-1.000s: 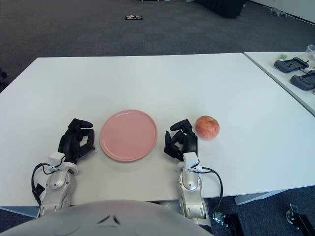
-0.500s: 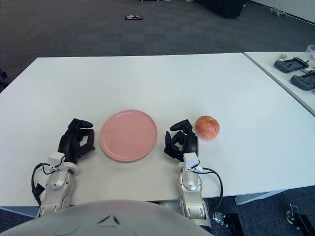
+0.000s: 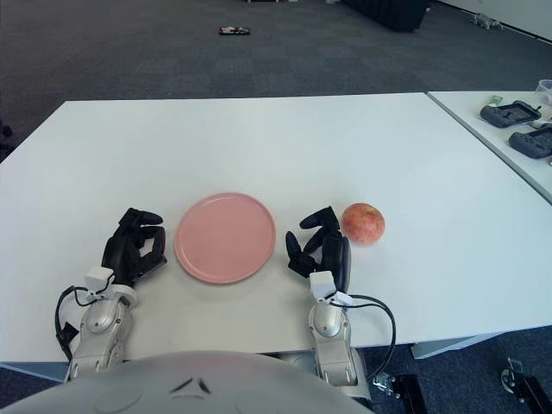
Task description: Put the apple into the plate.
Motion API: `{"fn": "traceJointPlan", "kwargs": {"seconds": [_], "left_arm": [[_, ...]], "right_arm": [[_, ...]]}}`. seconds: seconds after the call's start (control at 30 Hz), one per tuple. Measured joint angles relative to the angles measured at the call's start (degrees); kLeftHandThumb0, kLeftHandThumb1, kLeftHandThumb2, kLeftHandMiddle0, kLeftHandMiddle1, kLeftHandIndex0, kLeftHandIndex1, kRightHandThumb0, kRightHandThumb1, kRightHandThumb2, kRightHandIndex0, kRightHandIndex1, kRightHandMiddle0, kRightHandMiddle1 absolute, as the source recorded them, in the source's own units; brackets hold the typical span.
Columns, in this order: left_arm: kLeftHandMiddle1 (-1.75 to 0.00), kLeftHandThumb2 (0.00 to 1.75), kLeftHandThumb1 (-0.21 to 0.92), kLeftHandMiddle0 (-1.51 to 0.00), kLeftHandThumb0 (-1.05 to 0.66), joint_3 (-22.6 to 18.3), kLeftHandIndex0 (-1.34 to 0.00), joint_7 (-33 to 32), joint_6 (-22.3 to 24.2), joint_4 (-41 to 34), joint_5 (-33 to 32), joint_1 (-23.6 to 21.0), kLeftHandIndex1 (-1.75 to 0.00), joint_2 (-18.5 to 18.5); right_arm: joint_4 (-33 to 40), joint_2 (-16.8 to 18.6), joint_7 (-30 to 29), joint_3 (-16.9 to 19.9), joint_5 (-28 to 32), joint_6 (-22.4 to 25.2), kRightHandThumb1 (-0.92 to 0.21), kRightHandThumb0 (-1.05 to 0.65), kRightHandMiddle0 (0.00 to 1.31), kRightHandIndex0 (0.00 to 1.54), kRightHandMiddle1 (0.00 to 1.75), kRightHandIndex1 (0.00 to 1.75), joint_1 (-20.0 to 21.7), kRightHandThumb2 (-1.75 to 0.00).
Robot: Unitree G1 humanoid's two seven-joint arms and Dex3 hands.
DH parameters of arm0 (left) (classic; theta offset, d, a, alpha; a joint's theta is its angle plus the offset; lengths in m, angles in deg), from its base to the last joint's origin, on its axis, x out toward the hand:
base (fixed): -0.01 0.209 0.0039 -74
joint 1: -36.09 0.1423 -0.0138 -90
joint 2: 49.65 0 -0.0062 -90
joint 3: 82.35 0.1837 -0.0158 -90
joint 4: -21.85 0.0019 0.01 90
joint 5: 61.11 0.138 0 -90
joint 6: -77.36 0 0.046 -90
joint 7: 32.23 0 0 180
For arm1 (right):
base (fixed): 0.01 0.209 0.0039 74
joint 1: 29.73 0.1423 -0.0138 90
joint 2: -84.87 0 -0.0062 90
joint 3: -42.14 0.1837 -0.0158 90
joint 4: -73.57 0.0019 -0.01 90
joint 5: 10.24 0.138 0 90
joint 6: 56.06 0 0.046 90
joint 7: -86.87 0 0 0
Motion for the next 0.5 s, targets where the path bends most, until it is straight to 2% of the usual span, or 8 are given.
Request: {"fn": "traceJointPlan", "kwargs": {"seconds": [0.1, 0.2, 0.23, 0.27, 0.33, 0.4, 0.5], "left_arm": [[-1.68, 1.01, 0.57, -0.67, -0.41, 0.04, -0.42, -0.13, -0.02, -0.02, 0.18, 0.05, -1.75, -0.04], [-1.67, 1.00, 0.57, -0.67, -0.41, 0.05, -0.41, -0.16, -0.03, -0.04, 0.21, 0.09, -1.75, -0.09], [-1.67, 1.00, 0.57, -0.67, -0.41, 0.07, -0.41, -0.16, -0.03, -0.05, 0.21, 0.10, -1.75, -0.10], [-1.67, 1.00, 0.57, -0.67, -0.41, 0.08, -0.41, -0.15, -0.03, -0.07, 0.20, 0.10, -1.75, -0.10], [-1.67, 1.00, 0.57, -0.67, -0.41, 0.10, -0.41, -0.15, -0.02, -0.13, 0.20, 0.15, -1.75, -0.11], [-1.67, 1.00, 0.57, -0.67, -0.40, 0.12, -0.41, -0.15, 0.11, -0.24, 0.20, 0.20, -1.75, -0.11], [-1.67, 1.00, 0.58, -0.68, -0.40, 0.17, -0.41, -0.15, 0.42, -0.42, 0.21, 0.23, -1.75, -0.13]], "right_arm": [[-1.11, -2.10, -2.44, -0.67, -3.39, -2.29, -0.88, -0.25, 0.16, 0.13, 1.75, 1.53, 0.56, -0.59], [-2.13, -3.97, -4.92, -1.22, -7.03, -3.34, -0.73, -0.49, 0.05, 0.04, 1.37, 1.14, 1.44, -0.82], [-2.32, -4.53, -5.58, -1.43, -8.21, -3.37, -0.71, -0.52, 0.04, 0.03, 1.33, 1.09, 1.71, -0.85], [-2.42, -5.17, -6.23, -1.66, -9.23, -3.40, -0.68, -0.58, 0.03, 0.02, 1.21, 0.93, 2.00, -0.87], [-2.48, -5.98, -7.29, -1.92, -11.02, -3.33, -0.66, -0.64, 0.01, 0.01, 1.08, 0.73, 2.44, -0.87], [-2.48, -6.65, -8.68, -2.21, -13.19, -2.90, -0.65, -0.71, 0.00, 0.00, 0.91, 0.46, 2.93, -0.85], [-2.48, -7.10, -10.36, -2.39, -15.53, -1.87, -0.64, -0.76, 0.00, 0.00, 0.73, 0.19, 3.45, -0.82]]}}
